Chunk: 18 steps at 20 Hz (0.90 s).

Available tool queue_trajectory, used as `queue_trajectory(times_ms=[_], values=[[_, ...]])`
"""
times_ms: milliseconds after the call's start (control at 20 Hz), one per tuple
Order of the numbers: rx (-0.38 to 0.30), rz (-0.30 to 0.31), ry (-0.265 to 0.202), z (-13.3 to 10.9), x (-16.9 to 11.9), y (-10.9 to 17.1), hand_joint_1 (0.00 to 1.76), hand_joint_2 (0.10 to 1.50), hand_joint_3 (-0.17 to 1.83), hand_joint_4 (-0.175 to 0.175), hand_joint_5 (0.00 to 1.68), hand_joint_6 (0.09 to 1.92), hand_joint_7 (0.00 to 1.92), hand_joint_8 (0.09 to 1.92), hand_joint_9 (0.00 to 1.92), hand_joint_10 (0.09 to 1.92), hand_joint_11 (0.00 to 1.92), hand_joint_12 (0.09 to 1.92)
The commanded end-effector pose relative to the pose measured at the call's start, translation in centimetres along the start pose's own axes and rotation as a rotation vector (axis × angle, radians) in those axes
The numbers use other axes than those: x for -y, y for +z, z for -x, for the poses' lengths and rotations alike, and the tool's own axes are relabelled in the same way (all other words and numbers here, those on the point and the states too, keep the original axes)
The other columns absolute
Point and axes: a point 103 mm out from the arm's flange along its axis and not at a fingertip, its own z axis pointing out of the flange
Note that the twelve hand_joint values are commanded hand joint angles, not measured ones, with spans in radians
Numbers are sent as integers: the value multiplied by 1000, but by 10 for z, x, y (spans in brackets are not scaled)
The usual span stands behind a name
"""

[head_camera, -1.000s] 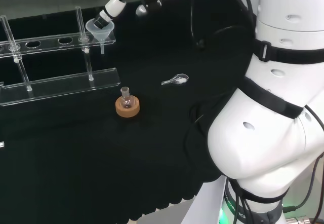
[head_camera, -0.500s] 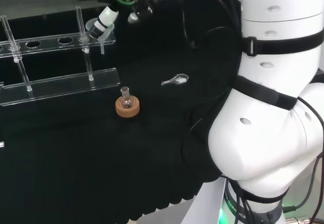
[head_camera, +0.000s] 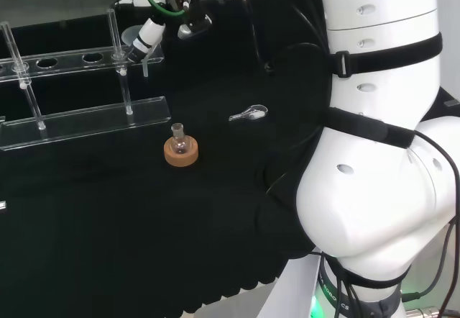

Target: Pick up the funnel from the transparent funnel stand.

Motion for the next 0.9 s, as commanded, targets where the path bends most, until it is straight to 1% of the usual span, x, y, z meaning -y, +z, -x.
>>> queue_trajectory(times_ms=[50,100,250,300,400,450,500,600,700,900], values=[[33,-2,5,11,11,4,636,609,4,-19,0,87,0,87,0,87,0,515],[36,17,-2,12,13,2,631,610,4,-27,0,87,0,87,0,87,0,583],[47,48,18,5,14,-4,617,615,4,-54,0,87,121,87,88,87,0,979],[56,53,20,3,14,-4,615,616,4,-58,0,87,140,130,91,171,0,1095],[69,51,17,-1,11,-4,610,617,3,-60,25,87,156,309,32,542,0,1308],[94,34,13,-3,8,-4,608,617,2,-60,57,87,167,391,16,695,0,1382],[101,30,13,-3,7,-4,607,618,2,-59,82,87,164,473,7,794,0,1431],[102,31,16,-3,6,-4,607,619,2,-59,113,87,160,577,1,890,0,1475],[100,33,12,0,4,-3,612,623,4,-57,139,87,174,625,0,925,0,1497],[105,31,16,3,3,-2,624,630,8,-56,177,87,213,656,8,950,0,1511]])
